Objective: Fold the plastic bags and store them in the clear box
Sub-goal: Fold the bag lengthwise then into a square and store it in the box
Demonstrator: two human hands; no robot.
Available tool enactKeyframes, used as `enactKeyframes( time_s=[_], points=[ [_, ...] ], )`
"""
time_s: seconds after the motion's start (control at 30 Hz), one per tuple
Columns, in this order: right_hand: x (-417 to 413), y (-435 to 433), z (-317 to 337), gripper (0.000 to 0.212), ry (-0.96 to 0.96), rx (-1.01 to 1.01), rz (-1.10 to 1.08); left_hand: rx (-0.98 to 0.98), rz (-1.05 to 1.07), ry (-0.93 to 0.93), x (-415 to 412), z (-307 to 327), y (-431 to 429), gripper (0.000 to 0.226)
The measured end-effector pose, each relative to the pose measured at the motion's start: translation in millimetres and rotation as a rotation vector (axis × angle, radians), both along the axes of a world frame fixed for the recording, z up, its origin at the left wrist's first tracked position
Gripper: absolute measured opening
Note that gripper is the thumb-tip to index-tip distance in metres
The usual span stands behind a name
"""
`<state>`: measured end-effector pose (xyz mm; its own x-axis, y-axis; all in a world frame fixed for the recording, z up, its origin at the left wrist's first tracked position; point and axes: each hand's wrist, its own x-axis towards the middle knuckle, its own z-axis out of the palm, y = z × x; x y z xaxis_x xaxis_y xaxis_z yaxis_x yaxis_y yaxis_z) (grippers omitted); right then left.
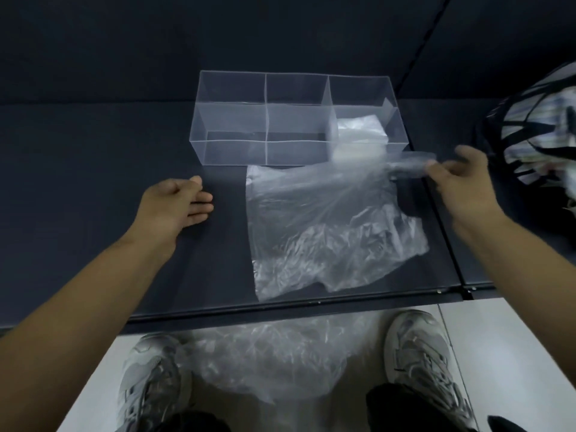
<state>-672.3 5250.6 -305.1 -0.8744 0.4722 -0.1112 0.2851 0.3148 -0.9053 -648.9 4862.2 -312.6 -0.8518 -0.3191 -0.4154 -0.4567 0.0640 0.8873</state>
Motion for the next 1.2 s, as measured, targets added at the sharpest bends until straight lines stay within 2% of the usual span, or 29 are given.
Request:
enactKeyframes(
  time_s=[0.1, 0.13, 0.2, 0.27, 0.33, 0.37, 0.43, 0.57, 0.7, 0.8, 0.93, 1.0, 1.07, 1.2],
  points=[
    [28, 10, 12, 0.015, 0.020, -0.035, 0.204, -0.288, -0.159, 0.187, 29, -4, 19, 0.011],
    [41, 15, 15, 0.018, -0.006, -0.066, 0.304, -0.299, -0.204, 0.188, 42, -5, 28, 0.012],
    [63, 28, 18, 0.031, -0.083, -0.088, 0.499, -0.198, -0.252, 0.088, 65, -3, 47, 0.020],
    [79, 36, 18, 0.042, -0.175, -0.103, 0.666, -0.053, -0.267, -0.087, 81, 2, 58, 0.039],
    [86, 38, 15, 0.065, -0.266, -0.148, 0.746, 0.150, -0.243, -0.274, 87, 5, 59, 0.051],
    [87, 33, 13, 0.073, -0.288, -0.141, 0.747, 0.235, -0.231, -0.340, 87, 6, 58, 0.052],
    [87, 20, 4, 0.071, -0.257, -0.048, 0.666, 0.297, -0.236, -0.398, 86, 8, 58, 0.052],
    [91, 1, -12, 0.024, -0.068, 0.114, 0.334, 0.289, -0.152, -0.394, 84, 7, 64, 0.031],
    [101, 24, -15, 0.015, -0.032, 0.264, -0.007, 0.215, -0.053, -0.309, 86, 5, 62, 0.013],
    [116, 35, -17, 0.012, -0.064, 0.239, 0.002, 0.171, -0.084, -0.291, 90, 5, 58, 0.015],
    [119, 42, -14, 0.010, -0.135, -0.048, -0.037, 0.102, -0.126, -0.283, 92, 5, 55, 0.014],
    [109, 41, -9, 0.026, -0.203, -0.137, -0.081, 0.064, -0.099, -0.254, 88, 5, 52, 0.012],
    [98, 38, -7, 0.034, -0.273, -0.096, -0.041, 0.042, -0.082, -0.222, 83, 3, 51, 0.011],
    [92, 27, -10, 0.028, -0.306, 0.189, 0.162, -0.021, -0.153, -0.178, 81, -6, 49, 0.012]
  ],
)
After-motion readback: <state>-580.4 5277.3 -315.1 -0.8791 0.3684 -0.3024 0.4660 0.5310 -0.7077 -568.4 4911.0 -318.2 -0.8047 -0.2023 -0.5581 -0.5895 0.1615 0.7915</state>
